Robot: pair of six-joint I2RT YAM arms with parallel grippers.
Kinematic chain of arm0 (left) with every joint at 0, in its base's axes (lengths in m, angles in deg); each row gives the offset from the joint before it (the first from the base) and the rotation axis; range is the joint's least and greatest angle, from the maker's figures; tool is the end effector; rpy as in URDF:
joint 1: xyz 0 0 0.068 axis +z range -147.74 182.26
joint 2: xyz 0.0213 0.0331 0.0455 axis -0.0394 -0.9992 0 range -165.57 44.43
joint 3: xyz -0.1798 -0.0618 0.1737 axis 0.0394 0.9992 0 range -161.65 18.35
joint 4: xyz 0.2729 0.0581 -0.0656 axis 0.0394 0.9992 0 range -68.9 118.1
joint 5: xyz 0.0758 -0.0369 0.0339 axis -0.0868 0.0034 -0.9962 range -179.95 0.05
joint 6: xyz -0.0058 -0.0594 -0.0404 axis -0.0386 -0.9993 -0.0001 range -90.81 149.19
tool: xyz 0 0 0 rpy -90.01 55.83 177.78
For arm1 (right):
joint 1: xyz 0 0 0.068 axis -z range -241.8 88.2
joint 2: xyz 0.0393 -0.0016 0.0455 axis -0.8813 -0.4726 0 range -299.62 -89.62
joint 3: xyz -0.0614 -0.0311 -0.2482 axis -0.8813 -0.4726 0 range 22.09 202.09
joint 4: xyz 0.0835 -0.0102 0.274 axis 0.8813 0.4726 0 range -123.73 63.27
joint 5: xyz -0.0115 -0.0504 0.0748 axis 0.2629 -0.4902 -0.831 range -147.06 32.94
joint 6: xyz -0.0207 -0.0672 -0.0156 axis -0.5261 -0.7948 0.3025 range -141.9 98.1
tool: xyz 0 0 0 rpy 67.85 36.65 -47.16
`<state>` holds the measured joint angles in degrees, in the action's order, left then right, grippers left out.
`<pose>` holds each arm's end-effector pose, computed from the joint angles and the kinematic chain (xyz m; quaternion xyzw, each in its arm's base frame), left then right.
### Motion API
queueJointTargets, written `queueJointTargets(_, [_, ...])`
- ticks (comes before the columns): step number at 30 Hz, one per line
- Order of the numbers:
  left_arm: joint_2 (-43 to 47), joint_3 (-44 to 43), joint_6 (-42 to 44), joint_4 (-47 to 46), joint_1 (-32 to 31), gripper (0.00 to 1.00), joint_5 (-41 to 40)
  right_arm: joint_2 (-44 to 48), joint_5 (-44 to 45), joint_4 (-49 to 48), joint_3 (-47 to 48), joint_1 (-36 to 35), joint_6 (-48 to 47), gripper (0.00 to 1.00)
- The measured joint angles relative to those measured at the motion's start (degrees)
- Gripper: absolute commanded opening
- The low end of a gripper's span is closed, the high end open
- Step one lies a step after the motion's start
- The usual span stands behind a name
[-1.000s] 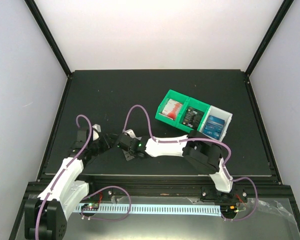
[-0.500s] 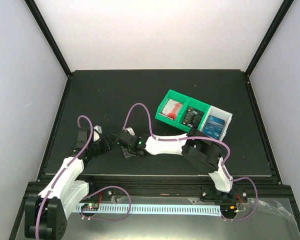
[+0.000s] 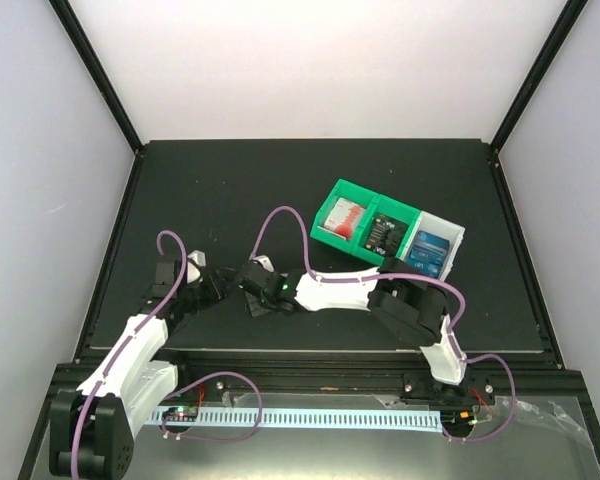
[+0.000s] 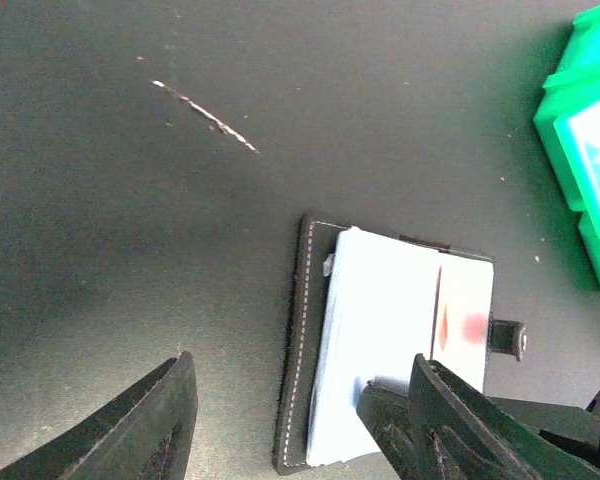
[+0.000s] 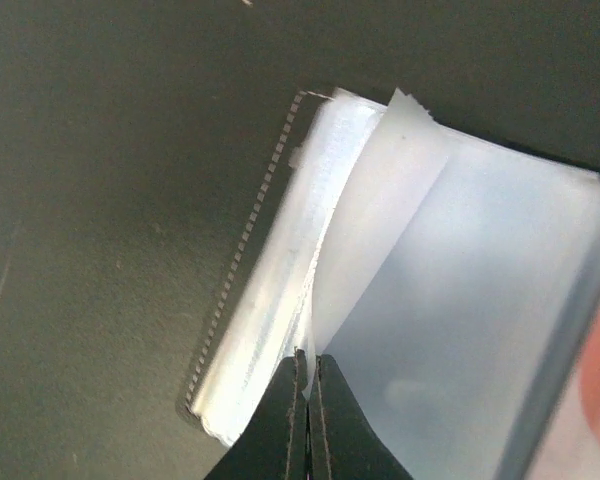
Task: Put the credit cards into the card holder
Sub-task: Turn over the card slot in the card holder.
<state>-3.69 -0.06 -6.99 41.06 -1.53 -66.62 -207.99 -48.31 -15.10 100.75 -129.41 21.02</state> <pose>0.2012 -0.0370 0.1175 -0.1895 0.9023 -0.2938 0.2524 0.1818 0.4172 0.0913 -0.1848 0.9415 0.1817 0.2153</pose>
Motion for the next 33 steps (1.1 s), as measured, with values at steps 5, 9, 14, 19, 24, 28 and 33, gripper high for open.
queueJointTargets(5, [-0.13,0.02,0.31,-0.96,0.02,0.62,2.56,4.7,0.48,-0.48,-4.7,0.59,1.27,0.01])
queueJointTargets(9, [-0.9,0.04,0.74,-2.32,0.02,0.66,5.33,8.48,1.6,-0.74,-6.84,1.4,2.84,0.01])
queueJointTargets(14, [-2.99,0.55,1.29,-5.51,-0.09,0.7,9.7,10.01,3.76,-0.61,-8.83,1.88,4.87,0.01])
queueJointTargets(19, [-6.88,0.63,1.55,-7.98,-2.43,0.69,12.33,10.01,6.14,0.79,-10.36,1.88,6.99,0.07])
queueJointTargets(24, [-11.02,0.57,1.36,-10.29,-5.88,0.68,13.29,10.19,9.55,2.78,-11.5,1.88,9.33,0.28])
queueJointTargets(28, [-13.53,-0.15,0.72,-11.41,-8.09,0.68,13.27,11.65,13.42,6.03,-12.83,1.88,11.19,0.34])
queueJointTargets(33, [-14.58,-1.11,0.11,-12.96,-9.86,0.68,12.98,13.22,18.47,10.6,-12.96,2.03,12.81,0.35])
